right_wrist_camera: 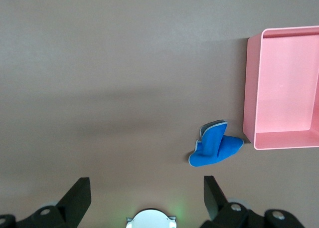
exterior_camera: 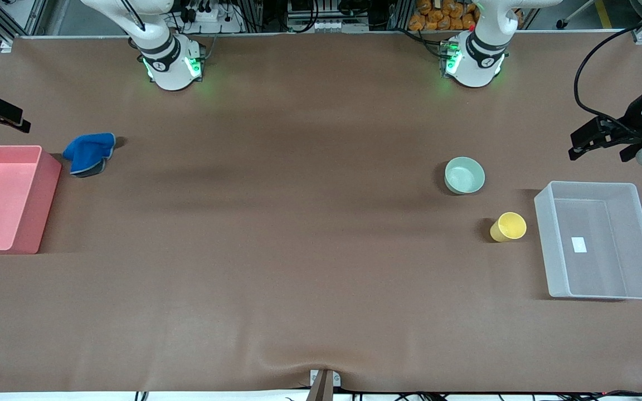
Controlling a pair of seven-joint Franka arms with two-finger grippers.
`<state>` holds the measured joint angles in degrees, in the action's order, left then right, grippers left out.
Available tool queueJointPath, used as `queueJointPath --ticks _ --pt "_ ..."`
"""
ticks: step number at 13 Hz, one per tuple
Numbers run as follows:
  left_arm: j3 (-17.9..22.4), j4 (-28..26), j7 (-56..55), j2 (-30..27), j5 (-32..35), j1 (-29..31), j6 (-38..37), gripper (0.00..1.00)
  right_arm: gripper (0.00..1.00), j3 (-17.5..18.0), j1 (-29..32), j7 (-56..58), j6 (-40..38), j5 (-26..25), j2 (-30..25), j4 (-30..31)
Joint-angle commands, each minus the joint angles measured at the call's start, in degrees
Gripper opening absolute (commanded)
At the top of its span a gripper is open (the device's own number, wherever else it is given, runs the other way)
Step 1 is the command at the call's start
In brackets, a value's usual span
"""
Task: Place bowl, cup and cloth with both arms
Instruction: 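Reach the left gripper to the green bowl while the right gripper reaches the cloth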
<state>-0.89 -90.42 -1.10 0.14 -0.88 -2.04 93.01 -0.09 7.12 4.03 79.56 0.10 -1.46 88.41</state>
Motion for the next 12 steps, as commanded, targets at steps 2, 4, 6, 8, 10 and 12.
queueJointPath --ticks 2,4,6,8,10,12 --pt "0.09 0.33 0.93 -0.14 -0.52 0.11 -0.99 1.0 1.0 0.35 2.45 -0.51 -1.16 0.17 -0.39 0.19" --pt "0.01 -0.11 0.32 0.21 -0.52 0.02 -0.99 1.0 1.0 0.35 4.12 -0.42 -0.99 0.08 -0.13 0.19" --pt "-0.08 -1.86 0.4 1.0 -1.13 0.2 -1.16 1.0 1.0 0.44 6.85 -0.42 0.14 0.34 2.84 -0.16" --pt "-0.26 -5.46 0.58 0.74 -1.23 0.11 -0.11 1.0 1.0 0.26 7.73 -0.51 3.31 0.52 5.14 -0.16" --pt "-0.61 -10.19 0.58 0.39 -1.31 -0.24 2.86 1.0 1.0 0.17 9.48 -0.42 2.53 -0.54 7.68 0.1" --pt "-2.8 -18.69 -0.38 -1.27 -1.31 0.02 10.13 1.0 1.0 0.26 13.52 -0.42 0.86 -0.45 11.37 0.19"
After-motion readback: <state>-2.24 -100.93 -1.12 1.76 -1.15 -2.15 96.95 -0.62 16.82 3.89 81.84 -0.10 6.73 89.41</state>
